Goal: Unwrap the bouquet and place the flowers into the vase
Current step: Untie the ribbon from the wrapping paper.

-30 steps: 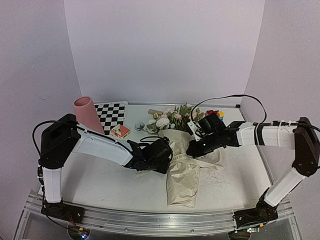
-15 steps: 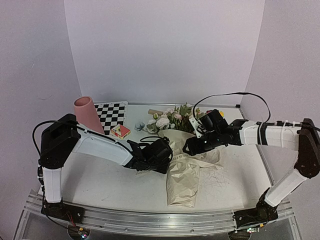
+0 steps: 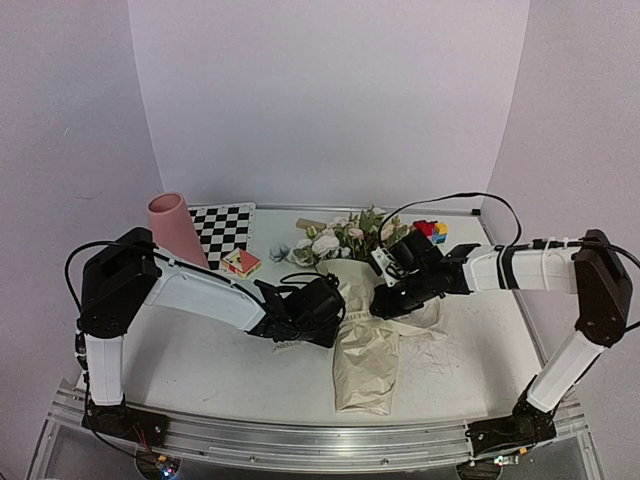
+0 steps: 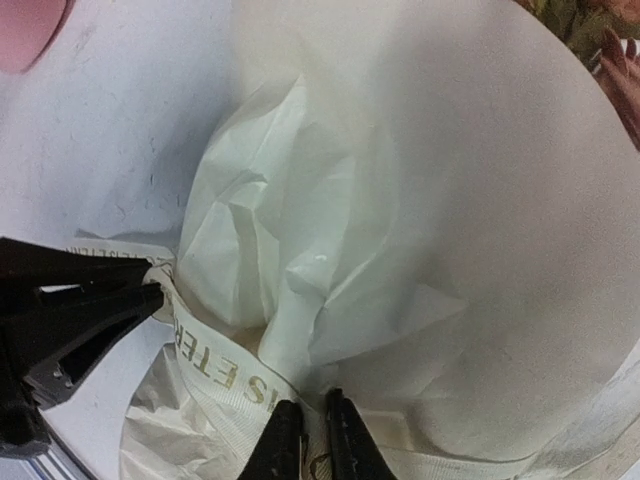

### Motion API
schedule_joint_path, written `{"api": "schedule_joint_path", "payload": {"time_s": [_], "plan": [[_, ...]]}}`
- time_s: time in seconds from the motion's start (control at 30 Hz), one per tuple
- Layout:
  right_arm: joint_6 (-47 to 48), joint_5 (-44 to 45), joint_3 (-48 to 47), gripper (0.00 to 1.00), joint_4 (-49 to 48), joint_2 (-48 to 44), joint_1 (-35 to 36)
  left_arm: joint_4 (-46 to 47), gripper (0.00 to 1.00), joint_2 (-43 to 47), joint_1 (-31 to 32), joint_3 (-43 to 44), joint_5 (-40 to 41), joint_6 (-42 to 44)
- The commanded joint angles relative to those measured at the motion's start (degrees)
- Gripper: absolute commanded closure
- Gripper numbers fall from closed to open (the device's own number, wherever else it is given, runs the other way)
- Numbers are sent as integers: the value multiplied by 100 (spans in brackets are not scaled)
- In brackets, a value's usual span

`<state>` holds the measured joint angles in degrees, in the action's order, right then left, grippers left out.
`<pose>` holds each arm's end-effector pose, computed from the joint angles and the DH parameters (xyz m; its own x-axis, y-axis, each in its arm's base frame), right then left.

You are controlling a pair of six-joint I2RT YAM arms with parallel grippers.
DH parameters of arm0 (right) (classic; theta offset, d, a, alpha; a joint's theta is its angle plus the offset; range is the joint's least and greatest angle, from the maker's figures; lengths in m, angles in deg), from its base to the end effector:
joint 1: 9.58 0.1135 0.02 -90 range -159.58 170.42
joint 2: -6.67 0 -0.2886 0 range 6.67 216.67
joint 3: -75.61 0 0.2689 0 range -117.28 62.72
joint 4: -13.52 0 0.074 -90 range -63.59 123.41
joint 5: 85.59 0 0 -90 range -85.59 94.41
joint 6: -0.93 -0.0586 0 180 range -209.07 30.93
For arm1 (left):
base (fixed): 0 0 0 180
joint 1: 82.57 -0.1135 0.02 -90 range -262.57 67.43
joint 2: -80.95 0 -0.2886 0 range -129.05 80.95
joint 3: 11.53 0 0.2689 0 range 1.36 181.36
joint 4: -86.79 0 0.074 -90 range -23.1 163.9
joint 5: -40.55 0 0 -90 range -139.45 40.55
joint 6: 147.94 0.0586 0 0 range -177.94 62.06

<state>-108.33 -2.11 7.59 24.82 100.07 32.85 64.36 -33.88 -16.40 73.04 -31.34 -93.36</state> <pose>0.2805 0.2654 0.2074 -0.6595 -0.1588 -0.7347 -0.5508 0.7672 0.3286 0.1993 -0.4062 0.1368 -0.7217 0.2705 -0.6372 0.4602 0.8751 -0.1498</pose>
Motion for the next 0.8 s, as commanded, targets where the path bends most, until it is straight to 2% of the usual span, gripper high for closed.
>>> {"api": "schedule_joint_path", "payload": {"time_s": [0.0,0.2,0.33,0.5,0.6,0.77], "plan": [[-22,181,-94,99,150,-476,29,41,85,126,-26,171,87,79],[-100,632,27,100,150,-1133,29,38,85,69,-27,163,88,55],[-190,1555,146,100,408,-1572,24,33,85,-6,-27,173,58,54],[-594,3222,285,100,823,-2127,-36,36,85,-43,-28,129,10,23],[-838,3785,402,100,1062,-2522,-362,41,85,13,-27,80,30,9],[-690,3551,514,100,1118,-2997,-1444,33,85,103,-25,26,61,17]]}}
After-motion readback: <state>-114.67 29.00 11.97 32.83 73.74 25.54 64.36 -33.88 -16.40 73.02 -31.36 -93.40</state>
